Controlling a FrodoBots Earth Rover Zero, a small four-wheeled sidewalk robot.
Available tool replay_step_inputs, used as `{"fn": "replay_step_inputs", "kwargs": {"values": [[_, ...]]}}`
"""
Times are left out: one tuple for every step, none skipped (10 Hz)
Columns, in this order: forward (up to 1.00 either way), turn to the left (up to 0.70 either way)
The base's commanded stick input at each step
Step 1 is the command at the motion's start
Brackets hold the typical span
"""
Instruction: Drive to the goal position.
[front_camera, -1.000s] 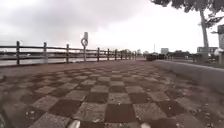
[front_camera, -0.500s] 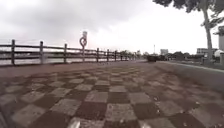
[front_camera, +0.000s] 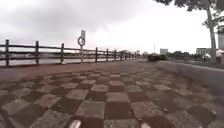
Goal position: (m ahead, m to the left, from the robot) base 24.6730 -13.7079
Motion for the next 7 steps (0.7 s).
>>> {"fn": "replay_step_inputs", "kwargs": {"values": [[0.7, 0.0], [0.7, 0.0], [0.7, 0.0], [0.7, 0.0], [0.7, 0.0], [0.7, 0.0], [0.7, 0.0]]}}
